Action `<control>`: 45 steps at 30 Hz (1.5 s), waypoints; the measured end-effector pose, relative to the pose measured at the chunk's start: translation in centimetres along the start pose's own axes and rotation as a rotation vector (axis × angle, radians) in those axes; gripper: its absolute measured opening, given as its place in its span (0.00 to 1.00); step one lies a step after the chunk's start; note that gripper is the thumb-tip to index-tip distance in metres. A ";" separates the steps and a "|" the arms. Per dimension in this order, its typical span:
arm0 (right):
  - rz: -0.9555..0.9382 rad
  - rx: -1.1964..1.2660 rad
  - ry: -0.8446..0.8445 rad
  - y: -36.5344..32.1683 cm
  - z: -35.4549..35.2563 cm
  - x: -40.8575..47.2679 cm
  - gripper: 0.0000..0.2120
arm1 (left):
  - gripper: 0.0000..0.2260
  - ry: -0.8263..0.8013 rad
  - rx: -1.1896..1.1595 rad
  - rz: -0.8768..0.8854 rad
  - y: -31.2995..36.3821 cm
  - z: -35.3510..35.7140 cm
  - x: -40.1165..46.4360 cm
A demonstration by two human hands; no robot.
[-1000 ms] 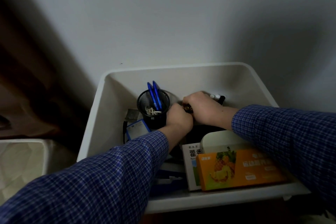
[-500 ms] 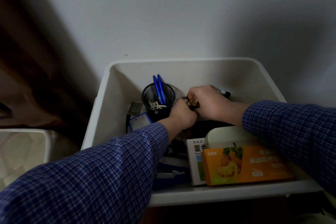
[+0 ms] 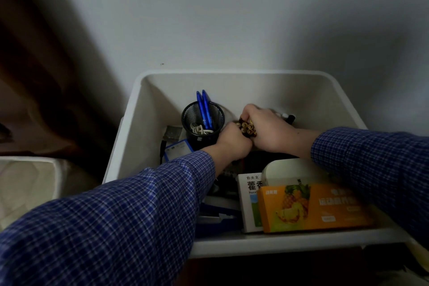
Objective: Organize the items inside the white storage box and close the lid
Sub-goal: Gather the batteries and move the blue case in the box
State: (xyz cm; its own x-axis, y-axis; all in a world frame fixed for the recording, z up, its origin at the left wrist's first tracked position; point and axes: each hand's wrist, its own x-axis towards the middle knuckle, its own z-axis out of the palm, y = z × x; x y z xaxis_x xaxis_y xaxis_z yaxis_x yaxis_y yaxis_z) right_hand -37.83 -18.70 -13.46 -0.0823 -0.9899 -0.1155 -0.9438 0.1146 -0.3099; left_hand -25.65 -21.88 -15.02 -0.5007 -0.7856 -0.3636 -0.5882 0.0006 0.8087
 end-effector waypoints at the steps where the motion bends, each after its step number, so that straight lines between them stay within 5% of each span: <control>1: 0.012 0.015 -0.009 0.0 0.0 0.0 0.22 | 0.10 0.004 -0.004 0.005 0.0 0.0 0.0; 23: 0.216 0.055 0.022 -0.1 1.3 0.1 0.21 | 0.08 -0.036 -0.020 0.042 -0.1 -0.2 0.3; 45: 0.342 0.393 0.002 0.0 1.2 0.7 0.16 | 0.15 -0.016 -0.018 -0.001 -0.2 0.2 1.0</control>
State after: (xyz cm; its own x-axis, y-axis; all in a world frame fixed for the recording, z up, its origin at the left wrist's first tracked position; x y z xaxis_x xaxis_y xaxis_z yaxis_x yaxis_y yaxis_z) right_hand -37.49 -19.33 -14.62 -0.3657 -0.8905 -0.2707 -0.6715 0.4538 -0.5858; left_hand -26.14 -22.58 -15.63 -0.5101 -0.7757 -0.3716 -0.5772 -0.0115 0.8165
